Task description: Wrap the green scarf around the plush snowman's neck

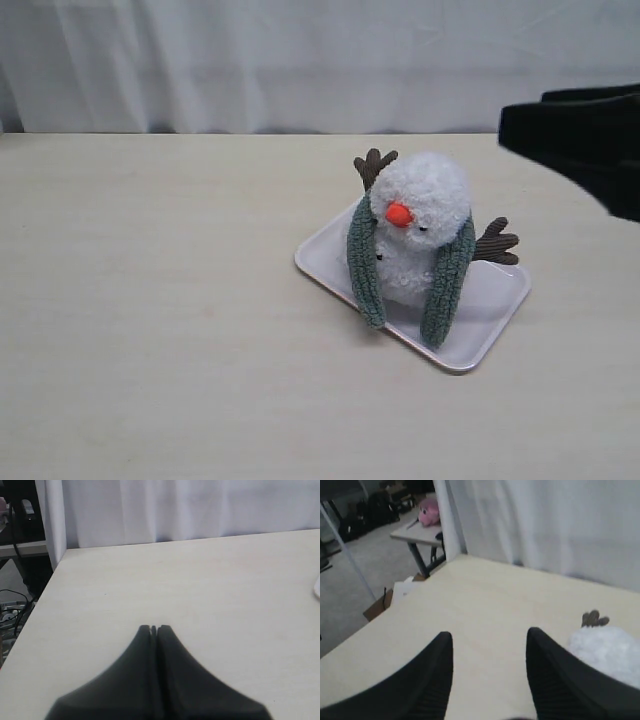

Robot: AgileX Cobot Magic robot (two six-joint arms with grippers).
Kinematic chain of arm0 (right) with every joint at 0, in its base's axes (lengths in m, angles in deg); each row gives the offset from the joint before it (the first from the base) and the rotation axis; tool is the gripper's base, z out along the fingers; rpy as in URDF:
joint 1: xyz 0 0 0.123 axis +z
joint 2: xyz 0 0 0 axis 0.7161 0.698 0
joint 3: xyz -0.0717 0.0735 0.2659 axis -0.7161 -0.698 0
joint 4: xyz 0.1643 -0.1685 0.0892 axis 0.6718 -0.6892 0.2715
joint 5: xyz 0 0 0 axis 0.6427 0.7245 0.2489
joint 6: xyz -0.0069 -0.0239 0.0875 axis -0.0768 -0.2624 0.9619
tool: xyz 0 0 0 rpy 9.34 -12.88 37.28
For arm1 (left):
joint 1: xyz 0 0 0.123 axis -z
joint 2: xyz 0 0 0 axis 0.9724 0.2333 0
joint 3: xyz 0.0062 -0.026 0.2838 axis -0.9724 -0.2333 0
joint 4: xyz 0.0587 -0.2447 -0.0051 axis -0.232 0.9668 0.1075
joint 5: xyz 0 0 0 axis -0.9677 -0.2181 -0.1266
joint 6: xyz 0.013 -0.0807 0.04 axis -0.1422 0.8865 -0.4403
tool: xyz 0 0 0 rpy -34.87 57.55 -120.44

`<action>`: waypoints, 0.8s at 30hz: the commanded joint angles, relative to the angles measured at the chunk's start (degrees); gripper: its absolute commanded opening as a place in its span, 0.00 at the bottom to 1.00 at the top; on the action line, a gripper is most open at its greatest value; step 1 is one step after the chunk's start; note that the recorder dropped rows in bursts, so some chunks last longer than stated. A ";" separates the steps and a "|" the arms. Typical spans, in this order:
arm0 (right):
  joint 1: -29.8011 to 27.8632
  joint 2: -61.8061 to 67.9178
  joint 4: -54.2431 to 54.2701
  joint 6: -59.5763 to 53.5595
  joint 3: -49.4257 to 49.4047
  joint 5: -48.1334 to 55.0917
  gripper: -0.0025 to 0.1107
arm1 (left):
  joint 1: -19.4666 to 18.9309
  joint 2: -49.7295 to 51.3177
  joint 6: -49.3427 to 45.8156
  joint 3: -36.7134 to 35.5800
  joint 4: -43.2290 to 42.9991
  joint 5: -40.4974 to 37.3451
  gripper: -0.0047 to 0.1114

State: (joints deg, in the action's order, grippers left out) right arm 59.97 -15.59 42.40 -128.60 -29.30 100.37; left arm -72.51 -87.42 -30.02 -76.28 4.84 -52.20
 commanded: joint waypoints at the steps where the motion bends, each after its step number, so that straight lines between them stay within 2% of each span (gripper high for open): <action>1: -0.11 -9.86 0.21 -0.63 0.04 -2.89 0.42 | 0.40 -0.18 -0.22 -0.14 0.17 0.67 0.04; 24: -0.11 -36.23 -4.40 -0.63 0.04 -7.51 0.42 | 0.40 -0.18 -0.22 -0.14 0.17 0.67 0.04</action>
State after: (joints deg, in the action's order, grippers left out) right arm 59.97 -49.49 38.62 -128.95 -29.30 94.92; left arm -72.51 -87.42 -30.02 -76.28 4.84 -52.20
